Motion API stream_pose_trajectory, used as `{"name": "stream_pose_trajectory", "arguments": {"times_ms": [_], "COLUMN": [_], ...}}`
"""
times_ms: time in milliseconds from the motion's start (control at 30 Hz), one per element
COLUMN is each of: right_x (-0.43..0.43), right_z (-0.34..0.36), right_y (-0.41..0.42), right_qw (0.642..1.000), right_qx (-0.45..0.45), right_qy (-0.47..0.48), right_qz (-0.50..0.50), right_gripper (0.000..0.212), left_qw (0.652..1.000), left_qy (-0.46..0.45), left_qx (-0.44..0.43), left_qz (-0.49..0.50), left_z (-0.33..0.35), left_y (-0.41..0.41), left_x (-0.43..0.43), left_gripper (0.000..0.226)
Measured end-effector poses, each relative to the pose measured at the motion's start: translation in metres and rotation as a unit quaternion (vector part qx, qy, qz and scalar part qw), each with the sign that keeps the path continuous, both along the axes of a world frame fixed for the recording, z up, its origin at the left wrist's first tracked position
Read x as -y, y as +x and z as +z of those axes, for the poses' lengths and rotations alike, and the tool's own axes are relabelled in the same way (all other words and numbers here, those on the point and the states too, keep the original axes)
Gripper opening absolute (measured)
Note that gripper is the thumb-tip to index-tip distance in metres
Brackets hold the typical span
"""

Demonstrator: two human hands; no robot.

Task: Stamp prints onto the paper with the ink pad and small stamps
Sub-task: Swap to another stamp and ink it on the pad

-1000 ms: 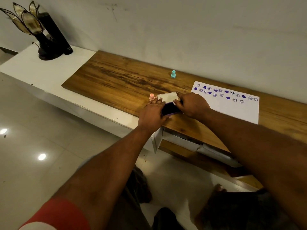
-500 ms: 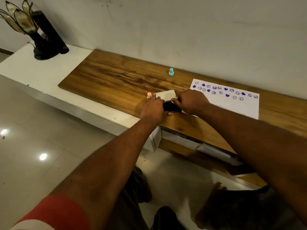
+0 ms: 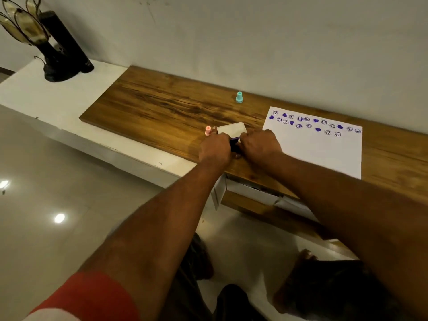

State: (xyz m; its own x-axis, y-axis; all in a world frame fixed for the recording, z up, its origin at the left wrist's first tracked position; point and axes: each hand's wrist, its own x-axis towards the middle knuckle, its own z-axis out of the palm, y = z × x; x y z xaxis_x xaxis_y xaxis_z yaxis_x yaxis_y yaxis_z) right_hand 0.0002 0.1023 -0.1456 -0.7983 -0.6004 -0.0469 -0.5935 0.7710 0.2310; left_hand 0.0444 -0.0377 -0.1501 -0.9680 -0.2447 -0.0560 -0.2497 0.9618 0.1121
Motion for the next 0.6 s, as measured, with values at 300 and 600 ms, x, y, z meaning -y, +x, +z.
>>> {"name": "stream_pose_trajectory", "arguments": {"times_ms": [300, 600], "right_x": [0.002, -0.018], "right_z": [0.001, 0.016], "right_y": [-0.003, -0.015], "right_qw": [0.999, 0.988], "right_qx": [0.017, 0.022], "right_qy": [-0.019, -0.152], "right_qz": [-0.019, -0.007], "right_gripper": [0.042, 0.050], "left_qw": [0.999, 0.999], "left_qy": [-0.032, -0.038], "left_qx": [-0.006, -0.014], "left_qz": [-0.008, -0.030], "left_z": [0.000, 0.009], "left_y": [0.001, 0.002], "left_x": [-0.004, -0.011], "left_gripper": [0.035, 0.053]}}
